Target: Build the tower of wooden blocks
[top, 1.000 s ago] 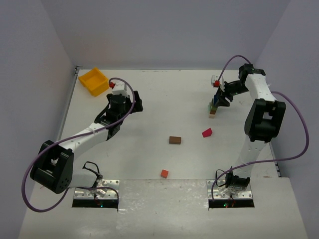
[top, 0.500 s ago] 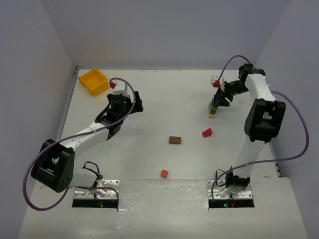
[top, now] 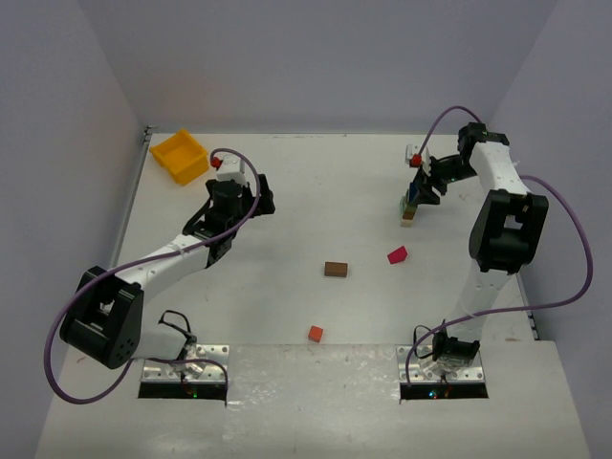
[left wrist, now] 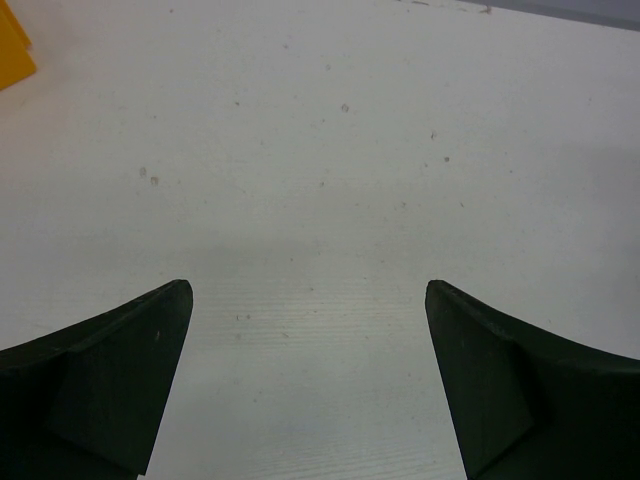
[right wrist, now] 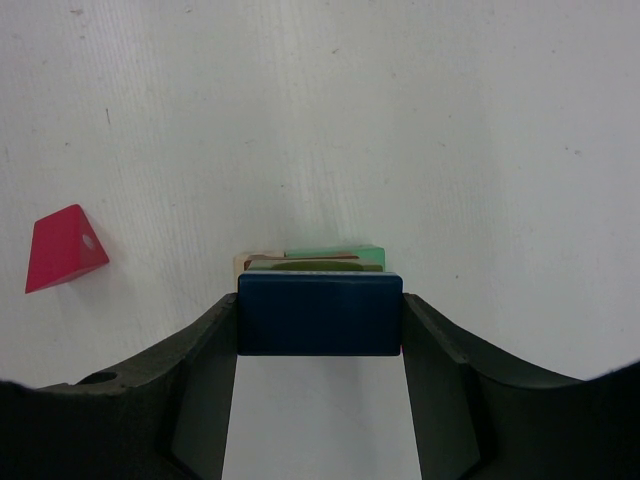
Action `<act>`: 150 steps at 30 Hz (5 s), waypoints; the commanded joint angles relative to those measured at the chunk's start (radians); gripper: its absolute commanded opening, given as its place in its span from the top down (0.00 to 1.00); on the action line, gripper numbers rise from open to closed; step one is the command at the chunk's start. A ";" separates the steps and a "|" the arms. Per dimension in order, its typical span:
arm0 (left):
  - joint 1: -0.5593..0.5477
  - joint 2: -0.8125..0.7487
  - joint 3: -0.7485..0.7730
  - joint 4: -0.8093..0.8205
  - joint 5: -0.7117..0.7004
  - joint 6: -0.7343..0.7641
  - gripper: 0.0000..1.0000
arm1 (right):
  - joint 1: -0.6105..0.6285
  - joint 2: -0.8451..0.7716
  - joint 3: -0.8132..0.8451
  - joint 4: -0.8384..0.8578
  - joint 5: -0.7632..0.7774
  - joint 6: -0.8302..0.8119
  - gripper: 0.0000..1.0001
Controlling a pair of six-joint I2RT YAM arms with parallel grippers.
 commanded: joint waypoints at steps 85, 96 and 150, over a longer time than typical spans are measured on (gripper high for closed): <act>0.003 -0.043 0.000 0.038 0.004 0.009 0.00 | -0.001 -0.248 -0.144 0.085 -0.054 0.111 0.01; 0.003 -0.107 -0.027 0.003 -0.032 -0.047 0.00 | 0.190 -0.517 -0.373 0.671 0.264 0.863 0.01; 0.003 -0.319 -0.154 0.041 0.020 -0.113 0.00 | 1.095 -0.407 -0.929 0.984 1.346 2.381 0.12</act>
